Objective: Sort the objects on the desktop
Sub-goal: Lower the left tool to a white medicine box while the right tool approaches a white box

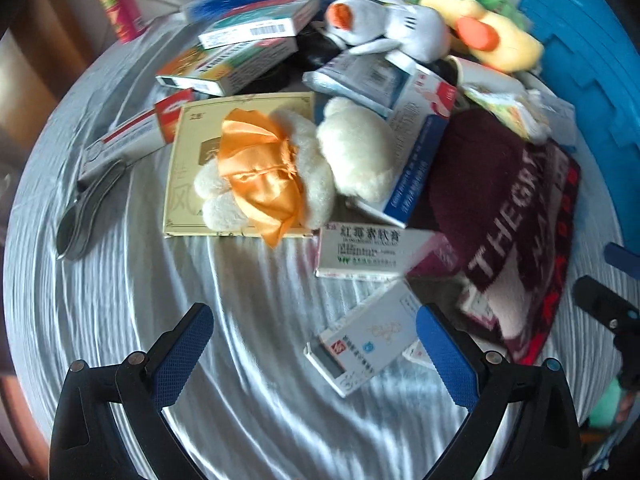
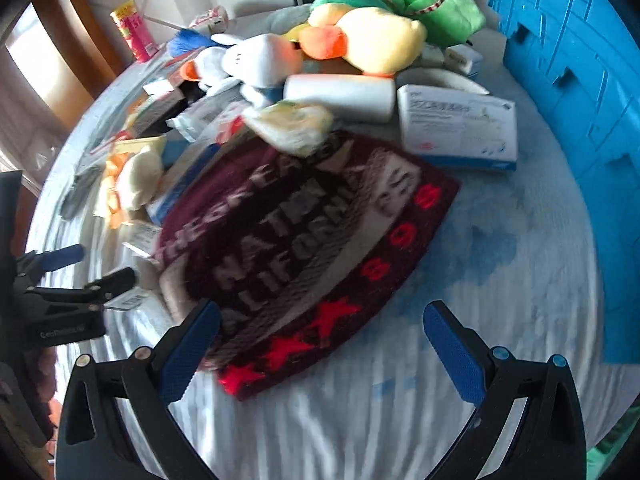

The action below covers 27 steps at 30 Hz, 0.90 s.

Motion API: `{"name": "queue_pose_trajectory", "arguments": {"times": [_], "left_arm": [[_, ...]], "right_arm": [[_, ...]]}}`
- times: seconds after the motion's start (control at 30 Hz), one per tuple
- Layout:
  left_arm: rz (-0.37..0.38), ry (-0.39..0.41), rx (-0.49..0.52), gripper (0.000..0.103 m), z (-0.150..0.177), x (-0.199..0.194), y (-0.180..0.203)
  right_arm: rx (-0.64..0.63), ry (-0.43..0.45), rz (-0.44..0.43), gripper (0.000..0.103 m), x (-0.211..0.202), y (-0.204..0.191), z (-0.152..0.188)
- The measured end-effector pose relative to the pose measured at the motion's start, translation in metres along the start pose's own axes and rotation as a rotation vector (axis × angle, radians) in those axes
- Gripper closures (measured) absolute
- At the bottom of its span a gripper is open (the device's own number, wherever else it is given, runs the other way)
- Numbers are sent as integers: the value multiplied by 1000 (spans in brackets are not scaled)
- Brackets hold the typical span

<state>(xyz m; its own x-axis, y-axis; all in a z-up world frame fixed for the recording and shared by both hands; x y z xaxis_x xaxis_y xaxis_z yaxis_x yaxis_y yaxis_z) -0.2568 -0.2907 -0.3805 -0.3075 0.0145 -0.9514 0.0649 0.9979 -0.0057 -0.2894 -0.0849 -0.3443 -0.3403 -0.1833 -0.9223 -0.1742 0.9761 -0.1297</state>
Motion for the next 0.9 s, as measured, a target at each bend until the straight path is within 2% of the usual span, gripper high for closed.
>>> {"name": "queue_pose_trajectory", "arguments": {"times": [0.13,0.27,0.33,0.57,0.77,0.87,0.9], "left_arm": [[10,-16,73,1,16,-3,4],[-11,-65,146,0,29,14,14],[27,-67,92,0,34,18,7],[6,-13,49,0,51,7,12],[-26,12,18,1,63,-5,20],[-66,47,46,22,63,-17,29],[-65,52,61,22,62,-19,33]], "right_arm": [[23,-16,11,0,6,-16,14],[68,-41,31,0,12,-23,29],[88,-59,40,0,15,-23,37],[104,-117,79,0,35,-11,55],[13,-95,101,0,32,-21,63],[56,-98,57,0,24,-14,62],[74,-98,40,1,21,-11,62]]}}
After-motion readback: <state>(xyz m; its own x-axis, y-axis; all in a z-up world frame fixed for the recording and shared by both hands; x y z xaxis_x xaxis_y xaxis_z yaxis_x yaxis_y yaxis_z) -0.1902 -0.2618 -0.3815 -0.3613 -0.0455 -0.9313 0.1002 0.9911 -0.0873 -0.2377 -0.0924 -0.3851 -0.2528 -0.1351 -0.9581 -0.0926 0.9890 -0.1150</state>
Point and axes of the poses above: each gripper's, at about its wrist camera, not at the fingertips, and x roughly the way its jaws point, y to its right, z to its underside, the point moved 1 cm from there along x, roughly the way its jaws point, and after that the axes turned 4 degrees about x, right-handed, at the moved point
